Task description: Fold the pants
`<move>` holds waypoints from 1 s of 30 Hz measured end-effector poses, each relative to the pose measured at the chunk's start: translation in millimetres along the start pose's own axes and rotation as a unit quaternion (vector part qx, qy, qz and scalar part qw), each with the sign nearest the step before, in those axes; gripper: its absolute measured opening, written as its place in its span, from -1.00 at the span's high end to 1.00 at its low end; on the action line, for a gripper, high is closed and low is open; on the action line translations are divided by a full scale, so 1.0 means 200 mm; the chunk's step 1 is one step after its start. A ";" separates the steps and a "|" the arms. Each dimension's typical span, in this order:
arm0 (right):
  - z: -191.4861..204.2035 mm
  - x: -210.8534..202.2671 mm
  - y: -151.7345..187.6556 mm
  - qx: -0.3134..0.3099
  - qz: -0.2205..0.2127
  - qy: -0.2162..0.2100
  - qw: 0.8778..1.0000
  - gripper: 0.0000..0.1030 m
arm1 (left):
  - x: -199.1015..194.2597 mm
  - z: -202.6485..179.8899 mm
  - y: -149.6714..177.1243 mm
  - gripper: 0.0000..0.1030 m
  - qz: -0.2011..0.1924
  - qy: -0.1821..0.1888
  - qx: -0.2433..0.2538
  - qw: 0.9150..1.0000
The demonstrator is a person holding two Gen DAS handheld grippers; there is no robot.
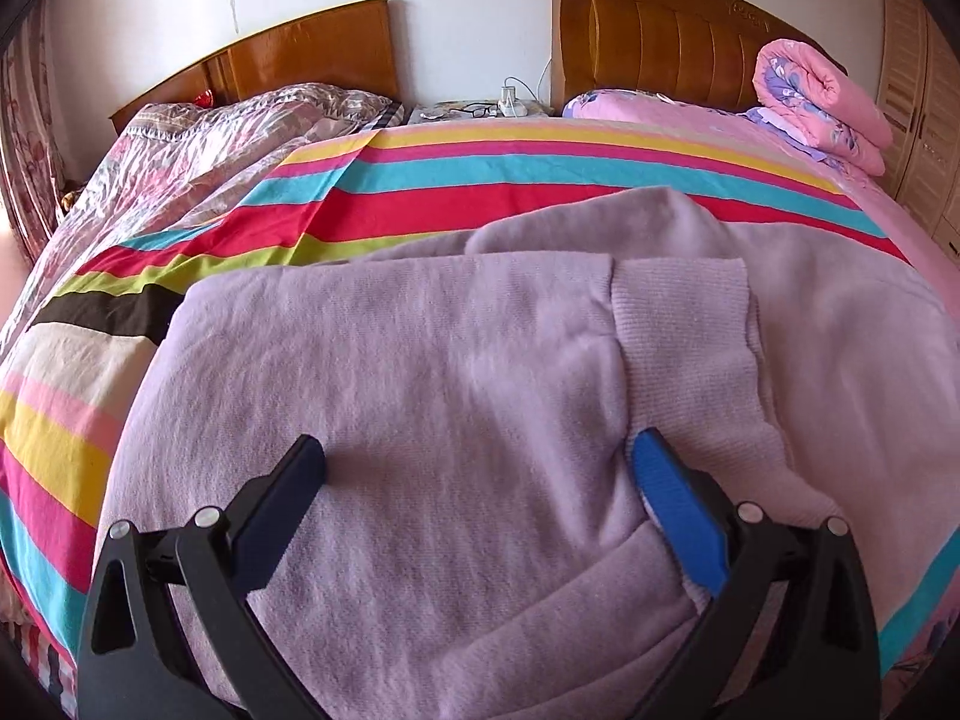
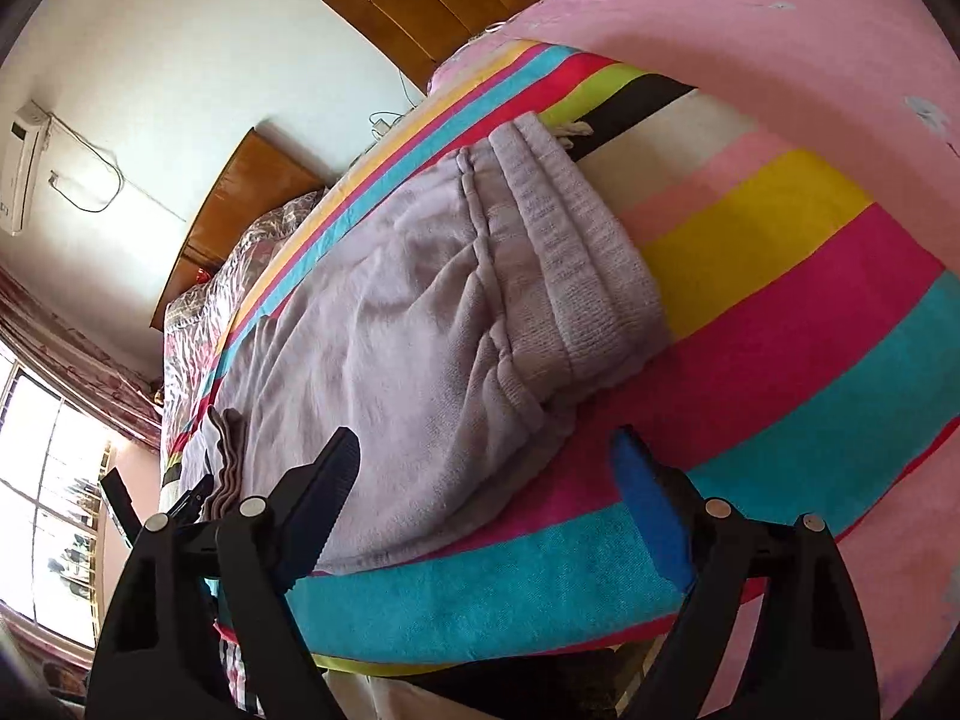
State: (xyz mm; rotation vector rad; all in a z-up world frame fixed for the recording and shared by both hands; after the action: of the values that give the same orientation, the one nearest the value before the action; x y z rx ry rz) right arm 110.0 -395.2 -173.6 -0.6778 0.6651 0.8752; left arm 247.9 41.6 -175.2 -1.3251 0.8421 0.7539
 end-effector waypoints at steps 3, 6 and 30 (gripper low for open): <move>0.06 0.04 0.03 0.008 0.019 -0.029 0.999 -0.58 | 0.01 0.00 0.00 -0.97 -0.002 0.000 0.001 1.000; 0.07 0.06 0.00 0.020 0.010 -0.006 1.000 -0.56 | 0.02 0.01 -0.01 -0.97 0.001 0.011 -0.001 1.000; 0.09 0.09 0.00 0.064 -0.007 0.038 0.997 -0.31 | 0.03 0.03 -0.02 -0.97 0.001 0.027 -0.002 1.000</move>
State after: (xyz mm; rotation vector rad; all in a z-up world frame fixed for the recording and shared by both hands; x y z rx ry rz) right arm 122.6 -372.7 -176.8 -0.6028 0.7766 0.7906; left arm 254.7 47.3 -179.1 -1.3540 0.8857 0.7234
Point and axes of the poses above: each gripper's, at about its wrist camera, not at the fingertips, and x roughly the way its jaws point, z to its left, y to its underside, the point moved 8 cm from there along x, roughly the way its jaws point, and after that the axes turned 11 degrees about z, right-handed, at the moved point
